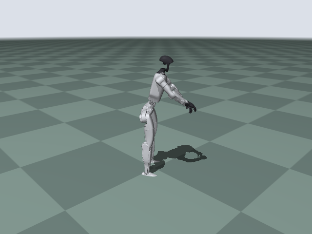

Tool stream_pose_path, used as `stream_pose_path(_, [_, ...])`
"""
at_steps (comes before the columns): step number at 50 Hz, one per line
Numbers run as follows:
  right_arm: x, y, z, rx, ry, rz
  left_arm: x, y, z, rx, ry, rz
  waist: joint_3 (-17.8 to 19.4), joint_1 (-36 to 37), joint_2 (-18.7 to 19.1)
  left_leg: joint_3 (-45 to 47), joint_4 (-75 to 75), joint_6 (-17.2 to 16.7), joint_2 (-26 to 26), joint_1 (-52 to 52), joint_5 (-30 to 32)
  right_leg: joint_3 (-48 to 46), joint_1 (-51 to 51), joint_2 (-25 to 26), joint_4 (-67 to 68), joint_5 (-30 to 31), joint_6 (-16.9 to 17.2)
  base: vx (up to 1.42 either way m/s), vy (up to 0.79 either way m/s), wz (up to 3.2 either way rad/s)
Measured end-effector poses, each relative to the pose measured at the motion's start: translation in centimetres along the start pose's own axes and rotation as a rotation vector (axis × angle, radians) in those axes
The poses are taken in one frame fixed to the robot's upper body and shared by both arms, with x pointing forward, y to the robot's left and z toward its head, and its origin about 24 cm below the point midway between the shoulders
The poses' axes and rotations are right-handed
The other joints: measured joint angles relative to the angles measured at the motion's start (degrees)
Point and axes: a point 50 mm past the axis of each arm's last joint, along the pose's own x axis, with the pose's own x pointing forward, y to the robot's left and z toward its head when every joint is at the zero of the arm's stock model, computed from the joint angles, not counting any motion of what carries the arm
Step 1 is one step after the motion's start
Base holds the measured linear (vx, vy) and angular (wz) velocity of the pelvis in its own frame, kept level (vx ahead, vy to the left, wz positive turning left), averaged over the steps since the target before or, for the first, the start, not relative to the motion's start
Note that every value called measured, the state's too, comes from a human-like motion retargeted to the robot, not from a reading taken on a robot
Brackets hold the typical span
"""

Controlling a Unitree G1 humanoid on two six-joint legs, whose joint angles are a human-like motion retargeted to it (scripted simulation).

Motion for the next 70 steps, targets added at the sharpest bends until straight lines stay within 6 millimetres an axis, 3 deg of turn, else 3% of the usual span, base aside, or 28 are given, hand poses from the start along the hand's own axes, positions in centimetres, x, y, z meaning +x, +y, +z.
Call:
stream_pose_path(10, [0.0,-0.6,1.4,-0.227,-0.099,0.138,0.7,2.1,-0.3,0.232,-0.017,-0.137,-0.6,-1.5,0.5,-0.3,0.0,0.4,-0.4,0.4,-0.1,-0.2,-1.8,-0.7,4.9,-2.2,0.5,0.00,0.00,0.00])
stream_pose_path(20, [-0.2,-0.4,1.9,-0.409,-0.123,0.267,0.5,1.6,-1.1,0.299,0.027,-0.274,-0.8,-3.7,3.8,-1.0,0.0,0.7,-0.4,0.5,0.1,-0.5,-1.2,-0.7,4.2,-1.8,0.6,0.00,0.00,0.00])
stream_pose_path(35, [-1.2,-1.1,1.7,-0.335,-0.143,0.260,-0.8,2.4,-1.9,0.229,0.037,-0.279,-0.2,-5.8,4.7,-0.5,0.0,0.7,0.0,1.0,-0.1,-0.3,-1.0,-0.3,4.0,-1.9,1.0,0.00,0.00,0.00])
stream_pose_path(53, [-0.5,-2.0,1.5,-0.385,-0.100,0.282,-1.0,3.2,-3.2,0.144,0.108,-0.253,2.8,-6.2,6.4,0.4,0.0,0.8,-0.4,1.3,0.1,0.4,-0.4,-0.5,2.4,0.0,1.7,0.00,0.00,0.00])
stream_pose_path(70, [-0.8,-1.9,-0.9,-0.319,-0.010,0.228,-0.1,3.6,-2.6,0.132,0.105,-0.167,2.8,-4.3,6.7,1.3,0.0,1.4,-1.3,1.7,-0.6,0.9,0.0,-1.2,1.7,0.5,2.3,0.00,0.00,0.00])
